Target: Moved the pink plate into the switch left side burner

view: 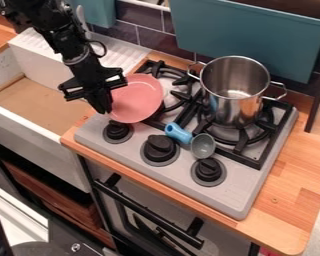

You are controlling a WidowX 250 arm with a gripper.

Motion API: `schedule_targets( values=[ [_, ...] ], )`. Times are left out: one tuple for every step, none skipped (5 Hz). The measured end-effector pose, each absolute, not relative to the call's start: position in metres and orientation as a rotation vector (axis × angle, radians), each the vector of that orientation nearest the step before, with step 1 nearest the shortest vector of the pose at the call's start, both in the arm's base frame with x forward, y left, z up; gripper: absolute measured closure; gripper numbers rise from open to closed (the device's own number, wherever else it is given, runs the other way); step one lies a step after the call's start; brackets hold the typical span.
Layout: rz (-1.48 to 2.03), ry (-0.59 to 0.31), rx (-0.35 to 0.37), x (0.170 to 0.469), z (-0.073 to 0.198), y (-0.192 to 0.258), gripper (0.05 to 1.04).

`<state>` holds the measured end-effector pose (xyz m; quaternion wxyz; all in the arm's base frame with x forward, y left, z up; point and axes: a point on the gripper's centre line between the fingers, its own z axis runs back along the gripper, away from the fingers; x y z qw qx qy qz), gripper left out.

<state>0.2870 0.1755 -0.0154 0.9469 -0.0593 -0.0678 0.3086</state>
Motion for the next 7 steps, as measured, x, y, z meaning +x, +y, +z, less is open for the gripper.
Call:
schedule_targets(
  values=[
    [0.607, -0.088, -0.143, 0.285, -0.011, 0.174, 0.875],
    [0.597, -0.072, -0.138, 0.290, -0.001, 0.180, 0.637],
    [0.606, -0.073, -0.141, 0.292, 0.003, 0.181, 0.342],
    [0.606, -0.140, -0.111, 0.301, 0.023, 0.181, 0.105],
    [0.603, -0.164, -0.025, 0.310, 0.039, 0.171, 0.087],
    [0.604, -0.143, 0.003, 0.323, 0.048, 0.150, 0.087],
    [0.567, -0.146, 0.074, 0.335, 0.049, 0.128, 0.087]
  ],
)
